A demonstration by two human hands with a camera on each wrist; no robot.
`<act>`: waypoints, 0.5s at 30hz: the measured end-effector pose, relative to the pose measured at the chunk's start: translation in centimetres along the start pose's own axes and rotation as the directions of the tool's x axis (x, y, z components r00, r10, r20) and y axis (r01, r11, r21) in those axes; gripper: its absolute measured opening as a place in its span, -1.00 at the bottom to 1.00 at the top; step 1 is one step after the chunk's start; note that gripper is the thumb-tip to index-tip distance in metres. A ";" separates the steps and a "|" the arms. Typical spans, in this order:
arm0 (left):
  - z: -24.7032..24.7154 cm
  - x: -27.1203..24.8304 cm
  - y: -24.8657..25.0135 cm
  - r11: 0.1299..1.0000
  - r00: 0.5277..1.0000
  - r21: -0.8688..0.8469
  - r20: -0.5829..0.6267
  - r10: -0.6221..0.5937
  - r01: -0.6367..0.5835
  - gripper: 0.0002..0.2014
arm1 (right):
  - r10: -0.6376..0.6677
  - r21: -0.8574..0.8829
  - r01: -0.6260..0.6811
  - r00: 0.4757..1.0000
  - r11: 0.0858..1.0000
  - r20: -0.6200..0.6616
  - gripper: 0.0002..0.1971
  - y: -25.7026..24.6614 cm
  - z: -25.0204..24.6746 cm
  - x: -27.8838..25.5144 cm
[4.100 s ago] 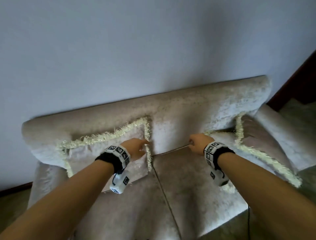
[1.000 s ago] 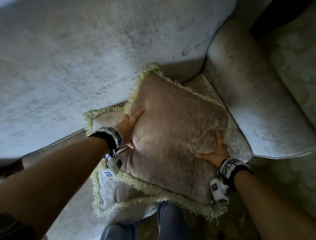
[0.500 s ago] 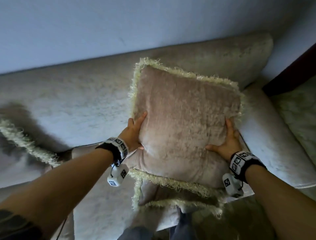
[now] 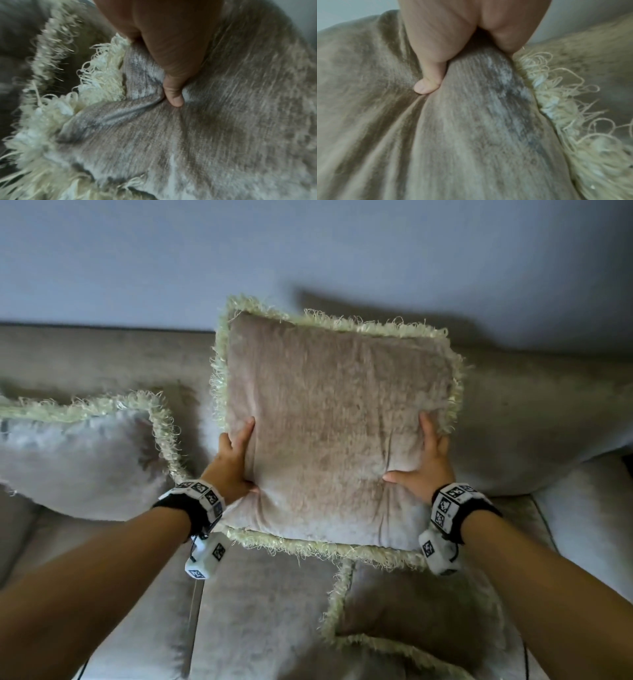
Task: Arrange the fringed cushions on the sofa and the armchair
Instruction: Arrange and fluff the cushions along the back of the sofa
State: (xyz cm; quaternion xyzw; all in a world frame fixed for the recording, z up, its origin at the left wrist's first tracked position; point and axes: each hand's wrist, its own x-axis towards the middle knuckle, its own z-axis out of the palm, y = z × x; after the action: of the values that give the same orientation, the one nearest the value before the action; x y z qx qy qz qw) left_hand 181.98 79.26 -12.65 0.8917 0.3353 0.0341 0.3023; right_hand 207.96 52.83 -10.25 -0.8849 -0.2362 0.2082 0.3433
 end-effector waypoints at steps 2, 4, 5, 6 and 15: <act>-0.3 0.6 -2.5 0.999 0.998 -0.002 -0.055 -0.042 0.042 0.38 | -0.057 0.017 0.057 0.998 0.998 0.012 0.37 -1.2 2.8 1.9; 0.3 1.3 -5.2 0.995 0.992 -0.006 -0.087 -0.096 0.096 0.32 | -0.084 0.027 0.083 0.996 0.996 0.028 0.36 -1.5 6.0 3.9; 0.9 1.7 -6.7 0.993 0.987 -0.012 -0.108 -0.115 0.114 0.30 | -0.095 0.021 0.094 0.995 0.995 0.035 0.36 -1.4 7.7 4.7; 1.8 2.0 -8.3 0.992 0.983 -0.013 -0.131 -0.128 0.128 0.30 | -0.102 0.018 0.102 0.994 0.995 0.045 0.35 -1.0 9.3 5.4; 11.8 6.6 -17.2 0.909 0.914 0.090 -0.043 -0.404 0.406 -0.30 | -0.201 -0.177 0.190 0.979 0.966 -0.043 0.26 7.4 19.7 9.4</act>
State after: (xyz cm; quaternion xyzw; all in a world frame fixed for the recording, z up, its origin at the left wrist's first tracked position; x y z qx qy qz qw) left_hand 180.23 87.41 -32.85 0.8160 0.5175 -0.0353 0.2550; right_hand 207.04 63.27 -30.80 -0.8896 -0.3288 0.1251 0.2915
